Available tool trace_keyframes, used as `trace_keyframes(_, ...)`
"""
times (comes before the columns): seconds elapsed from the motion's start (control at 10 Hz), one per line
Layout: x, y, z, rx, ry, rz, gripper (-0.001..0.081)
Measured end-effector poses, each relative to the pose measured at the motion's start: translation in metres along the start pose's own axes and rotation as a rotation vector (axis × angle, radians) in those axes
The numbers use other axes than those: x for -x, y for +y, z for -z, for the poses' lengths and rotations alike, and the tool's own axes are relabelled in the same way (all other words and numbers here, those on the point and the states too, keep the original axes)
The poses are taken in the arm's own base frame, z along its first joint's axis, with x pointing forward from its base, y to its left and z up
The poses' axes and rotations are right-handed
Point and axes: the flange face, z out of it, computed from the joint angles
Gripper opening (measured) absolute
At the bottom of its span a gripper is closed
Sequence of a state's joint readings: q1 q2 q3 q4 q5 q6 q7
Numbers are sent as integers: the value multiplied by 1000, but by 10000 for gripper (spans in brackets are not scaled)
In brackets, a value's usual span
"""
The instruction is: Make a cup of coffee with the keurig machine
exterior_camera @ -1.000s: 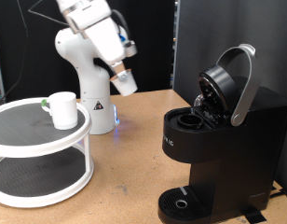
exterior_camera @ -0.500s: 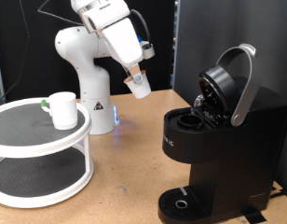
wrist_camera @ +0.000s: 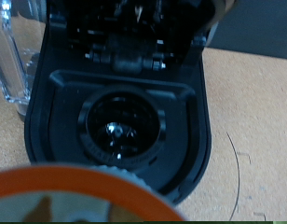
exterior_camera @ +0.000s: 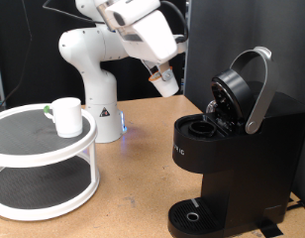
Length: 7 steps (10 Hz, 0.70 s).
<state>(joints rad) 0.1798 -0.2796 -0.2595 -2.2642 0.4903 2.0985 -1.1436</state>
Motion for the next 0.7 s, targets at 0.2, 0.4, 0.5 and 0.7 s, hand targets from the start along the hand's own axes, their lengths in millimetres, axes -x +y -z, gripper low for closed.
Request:
trace_keyframes(0.2,-8,6,-1,-32,-19,12,438)
trace_keyframes(0.4,-10,13,-5,-42,-32,7,438)
trace_keyframes(0.5,-10,16,-7,-34,-36,0,438)
trace_keyframes(0.7,-10,18,-9,-30,-37,-2,438)
